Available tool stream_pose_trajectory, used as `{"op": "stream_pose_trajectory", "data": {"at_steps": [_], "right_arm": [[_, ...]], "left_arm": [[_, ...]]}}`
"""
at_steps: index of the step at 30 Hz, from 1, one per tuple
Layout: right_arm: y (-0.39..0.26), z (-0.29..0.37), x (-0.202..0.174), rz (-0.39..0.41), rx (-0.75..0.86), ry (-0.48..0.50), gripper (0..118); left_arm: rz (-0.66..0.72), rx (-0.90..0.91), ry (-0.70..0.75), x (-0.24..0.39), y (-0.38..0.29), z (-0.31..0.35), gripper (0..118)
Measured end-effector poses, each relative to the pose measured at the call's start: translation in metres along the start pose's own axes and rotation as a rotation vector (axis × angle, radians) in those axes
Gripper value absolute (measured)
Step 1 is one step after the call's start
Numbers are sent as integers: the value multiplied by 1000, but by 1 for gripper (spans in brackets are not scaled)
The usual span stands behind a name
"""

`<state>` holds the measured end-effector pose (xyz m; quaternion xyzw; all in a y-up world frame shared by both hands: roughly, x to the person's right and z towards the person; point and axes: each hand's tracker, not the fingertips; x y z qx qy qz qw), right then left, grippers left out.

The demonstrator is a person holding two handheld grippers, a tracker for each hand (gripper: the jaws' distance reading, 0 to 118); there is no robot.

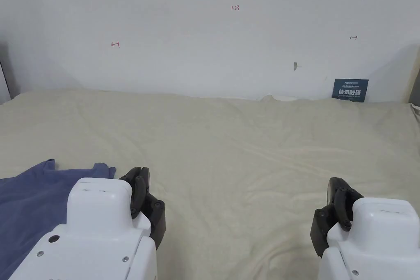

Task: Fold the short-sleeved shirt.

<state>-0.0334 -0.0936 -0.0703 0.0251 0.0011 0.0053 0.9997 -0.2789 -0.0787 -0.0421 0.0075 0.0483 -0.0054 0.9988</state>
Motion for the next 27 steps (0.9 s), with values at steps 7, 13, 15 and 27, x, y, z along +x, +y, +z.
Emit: {"op": "stream_pose_trajectory", "data": {"at_steps": [7,13,15,27], "right_arm": [[-2,-2,-1,-1,-4,6,0],[-1,-6,-9,-4,-13,22,0],[3,-8,-16,-5,-10,45,0],[31,-14,-149,-70,36,513,0]], "left_arm": [[-2,-5,-9,2,-1,-1,0],[4,-11,-6,-4,2,-3,0],[1,-14,16,-9,3,-2,0],[-56,10,476,-119,31,57,0]]}}
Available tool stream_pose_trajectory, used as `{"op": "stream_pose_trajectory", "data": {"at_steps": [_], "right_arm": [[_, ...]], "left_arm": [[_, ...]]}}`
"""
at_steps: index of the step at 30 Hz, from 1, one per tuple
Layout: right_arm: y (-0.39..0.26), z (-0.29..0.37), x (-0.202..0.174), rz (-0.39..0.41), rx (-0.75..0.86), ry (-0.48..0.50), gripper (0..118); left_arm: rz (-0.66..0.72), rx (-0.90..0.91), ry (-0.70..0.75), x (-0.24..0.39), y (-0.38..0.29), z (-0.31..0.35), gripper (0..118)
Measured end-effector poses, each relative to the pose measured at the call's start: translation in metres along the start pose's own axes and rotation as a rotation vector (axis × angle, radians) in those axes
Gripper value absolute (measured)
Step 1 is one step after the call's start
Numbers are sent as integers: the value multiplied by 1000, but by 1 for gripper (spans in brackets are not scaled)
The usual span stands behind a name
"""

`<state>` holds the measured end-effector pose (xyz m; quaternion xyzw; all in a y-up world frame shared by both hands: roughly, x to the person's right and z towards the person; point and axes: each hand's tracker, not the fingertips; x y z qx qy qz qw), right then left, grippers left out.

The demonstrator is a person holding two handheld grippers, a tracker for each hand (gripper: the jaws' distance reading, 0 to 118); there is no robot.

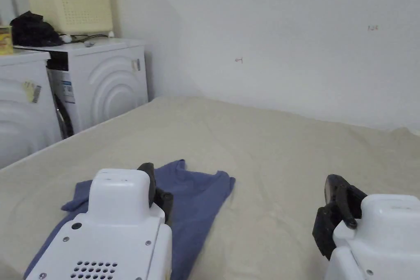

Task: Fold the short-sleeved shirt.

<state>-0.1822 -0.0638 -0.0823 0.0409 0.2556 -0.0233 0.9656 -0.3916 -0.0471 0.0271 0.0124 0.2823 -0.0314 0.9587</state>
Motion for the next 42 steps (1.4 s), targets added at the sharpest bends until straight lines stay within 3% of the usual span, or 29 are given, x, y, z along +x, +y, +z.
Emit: {"op": "stream_pose_trajectory", "data": {"at_steps": [5,13,21,31,37,38,39,40,41,42], "right_arm": [[-4,-15,-65,12,-5,202,0],[-17,-22,-106,52,-49,301,0],[-30,-37,-105,81,-87,298,0],[-68,-67,-91,108,-220,241,0],[-87,-87,-85,102,-292,217,0],[-89,-90,-85,103,-300,215,0],[-90,-92,-85,103,-304,214,0],[-90,-93,-85,104,-311,211,0],[-91,-95,-85,102,-316,211,0],[-92,-96,-85,101,-320,212,0]], "left_arm": [[32,-31,140,-57,0,13,0],[33,-79,201,-75,-12,11,0],[35,-185,150,-63,-39,-35,0],[128,-521,-16,-64,-124,-179,0],[112,-672,-48,-54,-155,-227,0],[119,-681,-56,-52,-158,-235,2],[134,-690,-72,-54,-159,-236,15],[155,-706,-91,-54,-160,-241,50],[184,-722,-109,-55,-160,-246,70],[204,-730,-124,-56,-159,-246,79]]}}
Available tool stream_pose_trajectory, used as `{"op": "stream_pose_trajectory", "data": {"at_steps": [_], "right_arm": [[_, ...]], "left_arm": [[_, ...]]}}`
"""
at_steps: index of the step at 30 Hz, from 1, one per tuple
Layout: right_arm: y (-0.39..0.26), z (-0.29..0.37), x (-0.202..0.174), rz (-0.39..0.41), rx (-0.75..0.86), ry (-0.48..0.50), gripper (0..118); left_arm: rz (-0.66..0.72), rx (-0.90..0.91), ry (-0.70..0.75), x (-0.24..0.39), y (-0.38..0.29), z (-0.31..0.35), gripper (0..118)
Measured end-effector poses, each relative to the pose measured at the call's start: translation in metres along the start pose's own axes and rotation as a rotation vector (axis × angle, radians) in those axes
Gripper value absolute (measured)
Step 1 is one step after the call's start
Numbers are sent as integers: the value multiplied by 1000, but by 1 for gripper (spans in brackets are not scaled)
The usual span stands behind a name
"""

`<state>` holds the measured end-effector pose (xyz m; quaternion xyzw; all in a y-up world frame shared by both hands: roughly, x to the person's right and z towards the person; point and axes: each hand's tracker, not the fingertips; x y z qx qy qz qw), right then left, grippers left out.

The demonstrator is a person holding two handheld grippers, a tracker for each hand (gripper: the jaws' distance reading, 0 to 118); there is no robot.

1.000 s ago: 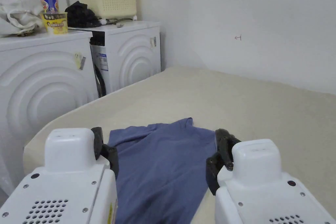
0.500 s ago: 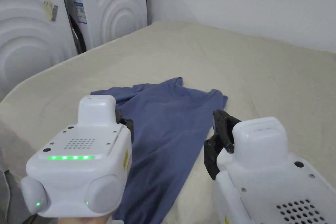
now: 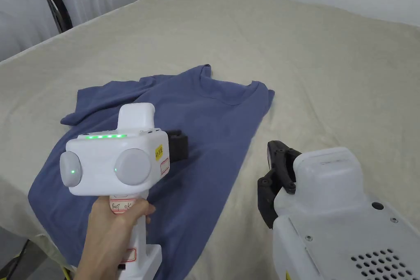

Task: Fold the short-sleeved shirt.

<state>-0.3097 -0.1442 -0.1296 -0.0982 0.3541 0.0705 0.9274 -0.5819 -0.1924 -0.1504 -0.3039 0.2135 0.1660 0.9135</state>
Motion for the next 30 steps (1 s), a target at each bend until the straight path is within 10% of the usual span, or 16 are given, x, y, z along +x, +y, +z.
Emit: {"op": "stream_pose_trajectory", "data": {"at_steps": [3,18,21,25,30], "right_arm": [[-1,0,-1,1,-6,1,0],[-2,2,-1,-3,-32,16,0],[1,2,-1,-19,-36,16,0],[1,2,0,-17,-44,16,0],[-3,4,6,-21,-45,18,0]], "left_arm": [[-9,12,0,3,8,-2,104],[-149,-142,61,27,17,-57,90],[-149,-131,59,28,19,-52,73],[-139,-130,58,30,24,-46,14],[-146,-140,49,28,25,-40,8]]}}
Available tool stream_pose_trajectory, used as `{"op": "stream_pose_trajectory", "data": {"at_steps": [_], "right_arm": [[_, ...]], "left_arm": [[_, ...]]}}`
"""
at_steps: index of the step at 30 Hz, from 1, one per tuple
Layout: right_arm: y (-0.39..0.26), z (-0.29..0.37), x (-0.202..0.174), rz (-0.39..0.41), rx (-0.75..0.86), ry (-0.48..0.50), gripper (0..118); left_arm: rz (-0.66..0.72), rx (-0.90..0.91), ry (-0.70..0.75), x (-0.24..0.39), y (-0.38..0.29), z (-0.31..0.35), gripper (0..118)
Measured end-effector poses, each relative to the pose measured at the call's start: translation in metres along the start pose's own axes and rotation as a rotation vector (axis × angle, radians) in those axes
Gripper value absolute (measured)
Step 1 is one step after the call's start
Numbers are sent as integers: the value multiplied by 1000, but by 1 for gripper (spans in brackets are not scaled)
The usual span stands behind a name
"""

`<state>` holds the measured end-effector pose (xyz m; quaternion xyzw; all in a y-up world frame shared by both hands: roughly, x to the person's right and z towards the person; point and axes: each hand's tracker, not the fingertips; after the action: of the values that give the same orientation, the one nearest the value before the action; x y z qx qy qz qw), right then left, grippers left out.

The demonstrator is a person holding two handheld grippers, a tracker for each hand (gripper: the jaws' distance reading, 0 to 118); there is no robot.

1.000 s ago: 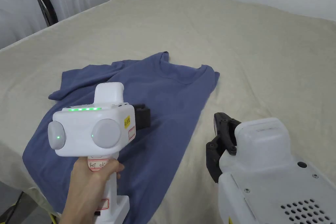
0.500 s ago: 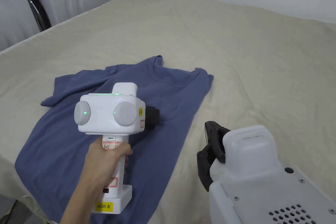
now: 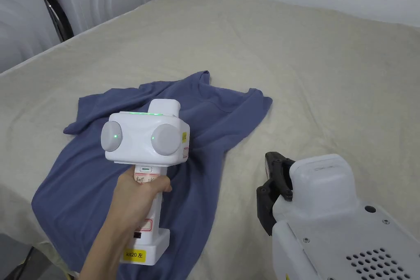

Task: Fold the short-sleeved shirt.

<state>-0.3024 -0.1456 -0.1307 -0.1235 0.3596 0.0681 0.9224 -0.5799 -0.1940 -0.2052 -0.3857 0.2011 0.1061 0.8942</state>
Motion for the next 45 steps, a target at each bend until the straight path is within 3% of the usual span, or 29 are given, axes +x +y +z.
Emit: {"op": "stream_pose_trajectory", "data": {"at_steps": [9,14,17,23,28,34,42,45], "right_arm": [[8,8,3,-12,30,-18,0],[18,30,14,-27,62,-48,0],[23,41,24,-51,78,-61,0],[27,65,49,-64,124,-130,0],[33,93,76,-90,173,-228,0],[42,150,129,-118,237,-423,0],[33,227,192,-173,261,-659,0],[20,240,209,-223,228,-688,0]], "left_arm": [[72,73,-56,-10,14,37,4],[17,114,-29,-6,24,72,4],[53,179,-88,-2,31,98,4],[-28,321,-136,32,64,164,4],[-110,445,-263,90,86,227,4],[-283,516,-506,187,92,274,4],[-389,366,-787,308,44,261,4],[-441,253,-749,348,-3,224,4]]}}
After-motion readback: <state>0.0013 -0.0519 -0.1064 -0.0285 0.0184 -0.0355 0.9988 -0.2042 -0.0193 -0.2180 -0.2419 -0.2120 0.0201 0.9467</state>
